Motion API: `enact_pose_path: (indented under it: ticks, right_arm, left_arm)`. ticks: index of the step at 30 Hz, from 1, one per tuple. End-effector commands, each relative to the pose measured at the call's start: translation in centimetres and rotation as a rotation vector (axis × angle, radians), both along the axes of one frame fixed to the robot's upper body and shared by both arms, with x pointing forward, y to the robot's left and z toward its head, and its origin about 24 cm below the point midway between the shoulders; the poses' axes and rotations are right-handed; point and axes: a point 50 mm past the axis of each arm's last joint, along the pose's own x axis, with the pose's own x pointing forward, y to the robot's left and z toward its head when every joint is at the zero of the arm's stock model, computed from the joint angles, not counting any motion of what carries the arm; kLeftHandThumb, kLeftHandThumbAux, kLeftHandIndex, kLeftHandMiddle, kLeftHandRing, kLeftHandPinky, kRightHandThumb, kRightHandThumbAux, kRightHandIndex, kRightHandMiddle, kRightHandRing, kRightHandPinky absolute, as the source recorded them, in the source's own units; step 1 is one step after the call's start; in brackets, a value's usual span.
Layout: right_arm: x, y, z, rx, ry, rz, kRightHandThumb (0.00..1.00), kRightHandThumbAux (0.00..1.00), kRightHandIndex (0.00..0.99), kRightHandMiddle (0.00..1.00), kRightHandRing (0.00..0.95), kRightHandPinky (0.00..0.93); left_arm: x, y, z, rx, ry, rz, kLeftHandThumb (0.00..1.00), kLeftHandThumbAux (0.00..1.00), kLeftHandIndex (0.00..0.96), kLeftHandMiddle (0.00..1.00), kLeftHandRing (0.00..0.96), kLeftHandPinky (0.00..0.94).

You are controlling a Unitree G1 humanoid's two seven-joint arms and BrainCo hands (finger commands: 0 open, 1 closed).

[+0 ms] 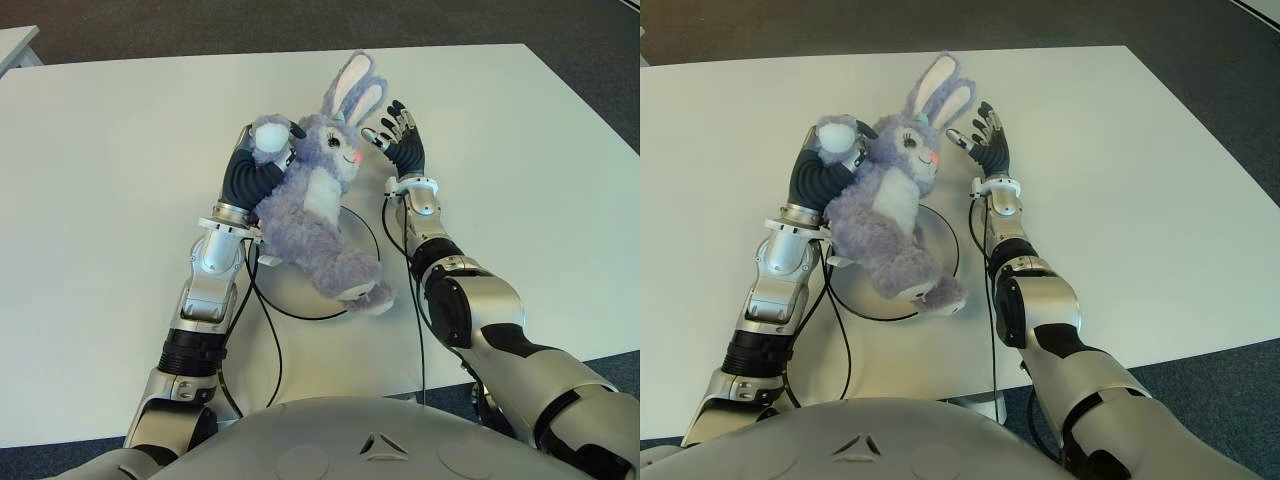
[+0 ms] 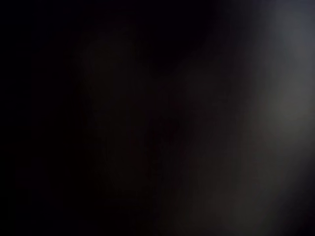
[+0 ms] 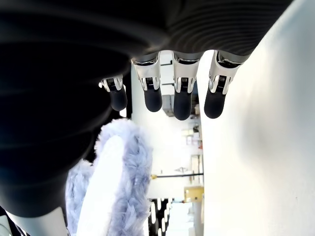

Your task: Put the doll into the plate.

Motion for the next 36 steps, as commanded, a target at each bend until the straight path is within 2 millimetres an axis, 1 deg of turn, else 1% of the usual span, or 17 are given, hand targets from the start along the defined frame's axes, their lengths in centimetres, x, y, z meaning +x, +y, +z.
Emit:
enact_pose_path:
  ticks: [1, 8, 11, 13, 15, 20, 26, 30, 31, 36]
  right_arm:
    - [-1.19, -0.19, -2.74, 0.016, 0.106, -0.01, 0.057, 0.755, 0.045, 0.077, 0.087, 0.117]
    - [-1.19, -0.2, -2.74, 0.015, 0.105, -0.01, 0.055, 0.755, 0.048, 0.08, 0.09, 0.123]
    - [-1.2, -0.2, -2.72, 0.013, 0.103, -0.01, 0.057, 0.755, 0.049, 0.083, 0.094, 0.129]
    - [-1.18, -0.19, -2.7, 0.013, 0.103, -0.01, 0.058, 0.755, 0.049, 0.083, 0.094, 0.128]
    - [-1.15, -0.17, -2.67, 0.013, 0.103, -0.011, 0.057, 0.751, 0.048, 0.082, 0.094, 0.123]
    - [-1.14, -0.18, -2.67, 0.013, 0.104, -0.013, 0.057, 0.75, 0.049, 0.082, 0.093, 0.122]
    - [-1.14, -0.17, -2.66, 0.016, 0.104, -0.011, 0.058, 0.752, 0.048, 0.081, 0.091, 0.121]
    - [-1.15, -0.15, -2.66, 0.021, 0.103, -0.01, 0.061, 0.755, 0.047, 0.081, 0.089, 0.12]
    - [-1.15, -0.15, -2.66, 0.022, 0.103, -0.01, 0.061, 0.756, 0.046, 0.079, 0.088, 0.12]
    - [-1.14, -0.14, -2.66, 0.023, 0.103, -0.01, 0.062, 0.754, 0.045, 0.079, 0.088, 0.12]
  left_arm:
    - [0.12, -0.04, -0.38, -0.018, 0.048, -0.034, 0.715, 0.7, 0.441, 0.829, 0.836, 0.834]
    - [0.18, -0.05, -0.36, -0.055, 0.055, -0.046, 0.712, 0.701, 0.441, 0.816, 0.828, 0.814]
    - [0.21, -0.04, -0.35, -0.053, 0.048, -0.043, 0.708, 0.703, 0.439, 0.785, 0.79, 0.764]
    - [0.24, -0.01, -0.34, -0.053, 0.047, -0.045, 0.708, 0.703, 0.439, 0.781, 0.786, 0.757]
    - [0.26, 0.06, -0.33, -0.055, 0.045, -0.049, 0.706, 0.705, 0.437, 0.75, 0.754, 0.722]
    - [0.27, 0.1, -0.35, -0.063, 0.045, -0.066, 0.705, 0.707, 0.435, 0.714, 0.717, 0.67]
    - [0.32, 0.17, -0.37, -0.075, 0.037, -0.077, 0.703, 0.708, 0.433, 0.688, 0.69, 0.651]
    - [0.36, 0.23, -0.4, -0.069, 0.026, -0.073, 0.702, 0.708, 0.432, 0.66, 0.657, 0.59]
    - [0.37, 0.25, -0.41, -0.066, 0.023, -0.072, 0.701, 0.708, 0.431, 0.643, 0.634, 0.563]
    - [0.4, 0.28, -0.44, -0.054, 0.01, -0.069, 0.699, 0.709, 0.429, 0.612, 0.596, 0.526]
